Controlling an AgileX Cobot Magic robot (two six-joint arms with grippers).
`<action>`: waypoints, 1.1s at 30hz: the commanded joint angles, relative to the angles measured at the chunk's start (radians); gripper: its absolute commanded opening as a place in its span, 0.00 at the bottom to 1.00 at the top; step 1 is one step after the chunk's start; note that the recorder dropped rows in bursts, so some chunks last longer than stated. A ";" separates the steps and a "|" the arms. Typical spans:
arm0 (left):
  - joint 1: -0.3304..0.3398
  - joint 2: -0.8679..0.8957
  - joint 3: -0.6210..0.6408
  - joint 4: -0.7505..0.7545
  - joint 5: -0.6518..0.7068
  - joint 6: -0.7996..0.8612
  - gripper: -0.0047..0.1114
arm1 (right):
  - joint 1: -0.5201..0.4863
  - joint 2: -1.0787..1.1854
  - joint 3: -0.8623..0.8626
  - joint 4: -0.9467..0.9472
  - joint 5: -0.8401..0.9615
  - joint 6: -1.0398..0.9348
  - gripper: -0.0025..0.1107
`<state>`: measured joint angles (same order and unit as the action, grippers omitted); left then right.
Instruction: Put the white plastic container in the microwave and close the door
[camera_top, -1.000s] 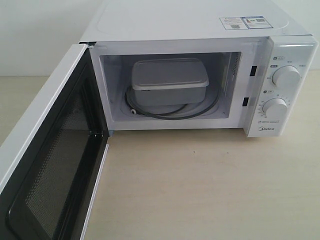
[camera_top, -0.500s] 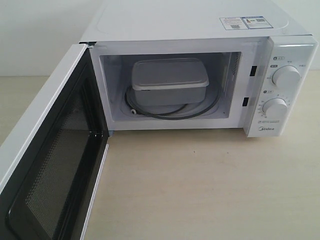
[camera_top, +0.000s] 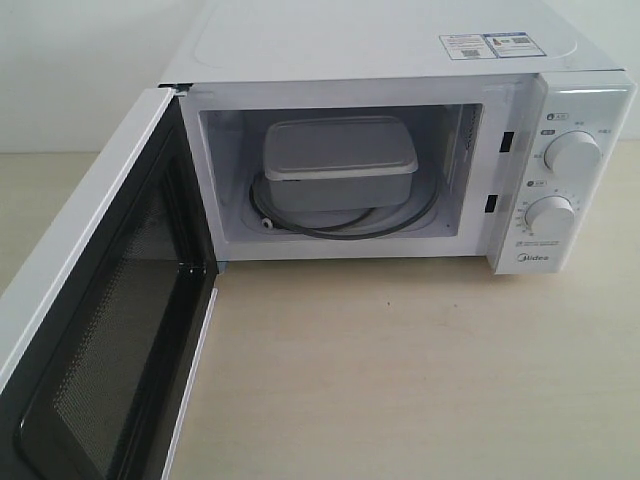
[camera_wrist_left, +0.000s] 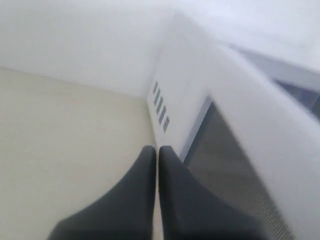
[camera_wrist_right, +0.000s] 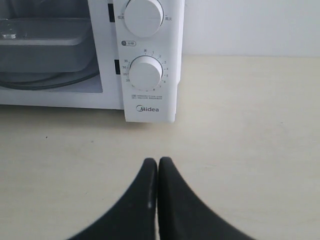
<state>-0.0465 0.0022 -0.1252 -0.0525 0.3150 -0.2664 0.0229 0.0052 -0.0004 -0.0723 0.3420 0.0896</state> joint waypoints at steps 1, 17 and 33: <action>0.001 -0.002 -0.151 -0.063 0.133 -0.007 0.07 | -0.003 -0.005 0.000 -0.012 -0.002 0.000 0.02; 0.001 -0.002 -0.366 -0.151 0.333 0.129 0.07 | -0.003 -0.005 0.000 -0.012 -0.002 0.002 0.02; 0.001 0.704 -0.736 -0.139 0.647 0.471 0.07 | -0.003 -0.005 0.000 -0.012 -0.002 0.002 0.02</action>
<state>-0.0465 0.6049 -0.8572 -0.2026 0.9395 0.1255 0.0229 0.0052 -0.0004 -0.0723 0.3441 0.0896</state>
